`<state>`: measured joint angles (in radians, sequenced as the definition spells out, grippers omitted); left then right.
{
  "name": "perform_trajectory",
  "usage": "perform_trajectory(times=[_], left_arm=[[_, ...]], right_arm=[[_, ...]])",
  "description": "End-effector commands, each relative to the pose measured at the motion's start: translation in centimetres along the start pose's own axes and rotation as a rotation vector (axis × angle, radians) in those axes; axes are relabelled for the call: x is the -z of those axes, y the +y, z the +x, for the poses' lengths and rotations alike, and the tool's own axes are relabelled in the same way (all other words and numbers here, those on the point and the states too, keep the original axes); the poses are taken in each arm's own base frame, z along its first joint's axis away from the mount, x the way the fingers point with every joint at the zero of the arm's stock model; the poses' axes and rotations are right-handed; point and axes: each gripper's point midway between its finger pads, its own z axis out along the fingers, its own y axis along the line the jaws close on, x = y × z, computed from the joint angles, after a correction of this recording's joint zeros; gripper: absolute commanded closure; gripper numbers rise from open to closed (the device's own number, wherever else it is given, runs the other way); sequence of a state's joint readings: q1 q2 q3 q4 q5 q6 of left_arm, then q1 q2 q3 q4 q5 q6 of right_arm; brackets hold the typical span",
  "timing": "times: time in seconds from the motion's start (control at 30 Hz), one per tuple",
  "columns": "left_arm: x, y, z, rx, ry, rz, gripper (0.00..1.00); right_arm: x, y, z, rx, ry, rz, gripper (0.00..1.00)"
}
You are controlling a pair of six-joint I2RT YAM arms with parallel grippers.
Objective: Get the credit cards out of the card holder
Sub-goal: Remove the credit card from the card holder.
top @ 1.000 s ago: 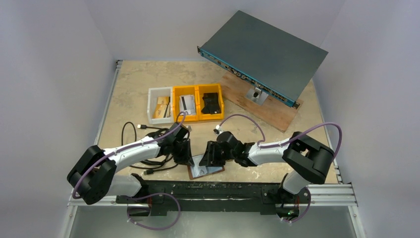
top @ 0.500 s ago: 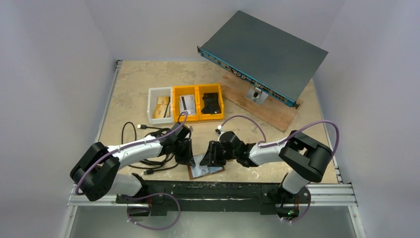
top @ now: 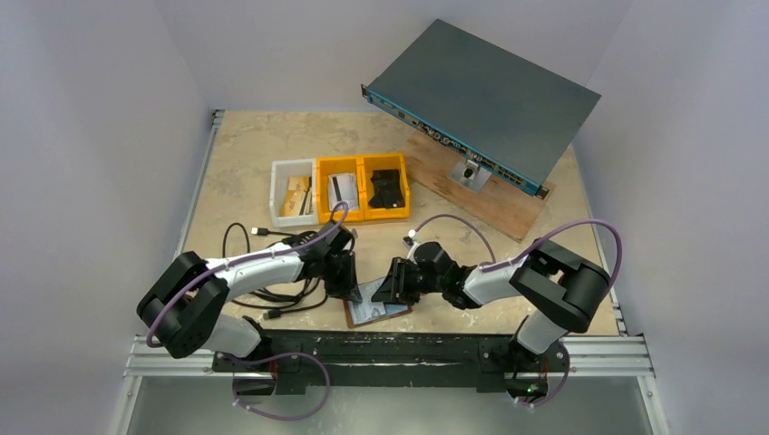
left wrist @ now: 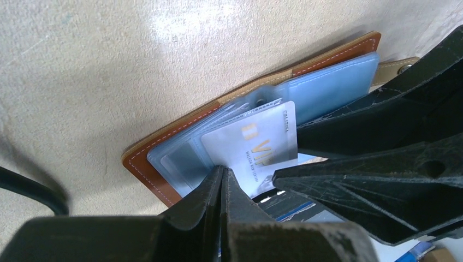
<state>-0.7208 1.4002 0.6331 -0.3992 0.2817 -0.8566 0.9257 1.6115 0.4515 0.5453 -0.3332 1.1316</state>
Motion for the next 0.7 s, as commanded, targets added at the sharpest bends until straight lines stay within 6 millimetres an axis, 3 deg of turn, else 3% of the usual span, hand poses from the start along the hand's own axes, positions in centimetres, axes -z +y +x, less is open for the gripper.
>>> perform_trajectory(times=[0.0, 0.2, 0.67], left_arm=[[-0.87, 2.67, 0.09, 0.004, -0.007, -0.121, 1.00], [-0.78, 3.14, 0.09, 0.006, -0.009, -0.142, 1.00], [-0.60, 3.26, 0.13, 0.004, -0.013, -0.145, 1.00]], right_arm=[[0.81, -0.55, -0.01, -0.026, -0.010, -0.033, 0.64], [1.12, -0.10, -0.12, -0.060, -0.017, -0.101, 0.67], [1.14, 0.21, -0.33, -0.080, -0.024, -0.143, 0.93]])
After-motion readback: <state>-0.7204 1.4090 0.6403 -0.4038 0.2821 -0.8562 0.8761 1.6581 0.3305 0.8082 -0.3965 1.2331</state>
